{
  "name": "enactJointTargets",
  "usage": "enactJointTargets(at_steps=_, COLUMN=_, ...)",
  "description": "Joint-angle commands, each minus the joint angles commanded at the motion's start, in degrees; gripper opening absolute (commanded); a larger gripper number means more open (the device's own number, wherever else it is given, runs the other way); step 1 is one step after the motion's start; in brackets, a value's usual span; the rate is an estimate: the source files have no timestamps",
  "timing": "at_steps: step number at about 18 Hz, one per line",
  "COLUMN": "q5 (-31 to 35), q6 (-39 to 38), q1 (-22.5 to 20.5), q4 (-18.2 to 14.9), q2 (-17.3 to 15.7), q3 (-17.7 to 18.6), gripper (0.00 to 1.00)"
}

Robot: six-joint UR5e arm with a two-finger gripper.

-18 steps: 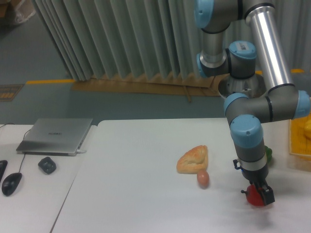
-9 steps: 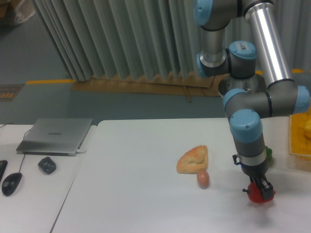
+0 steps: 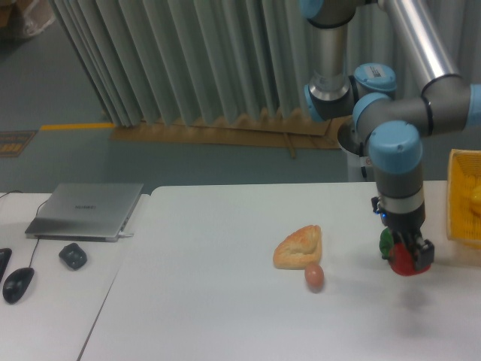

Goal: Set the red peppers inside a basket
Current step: 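Lift the red pepper and carry it into the yellow basket, then release the red pepper in the basket and raise the gripper away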

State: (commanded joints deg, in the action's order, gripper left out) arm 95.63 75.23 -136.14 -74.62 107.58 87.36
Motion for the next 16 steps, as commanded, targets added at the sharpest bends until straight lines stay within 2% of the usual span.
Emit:
enactJointTargets(at_steps=1, q5=0.0, q6=0.8, q1=-0.3, q4=-0.2, q2=-0.1, q3=0.0, gripper=0.54)
enactJointTargets(at_steps=5, q5=0.0, q6=10.3, q1=-3.9, q4=-4.3, q2=-1.8, q3=0.0, gripper=0.54)
enactJointTargets(at_steps=8, q5=0.0, q6=18.9, q1=-8.9, q4=-6.5, q2=-3.4, q3=1.0, gripper=0.54)
enactJointTargets(at_steps=16, q5=-0.2, q6=36.4, q1=-17.3, q4=-7.0, q2=-5.4, q3=2.5, gripper=0.54)
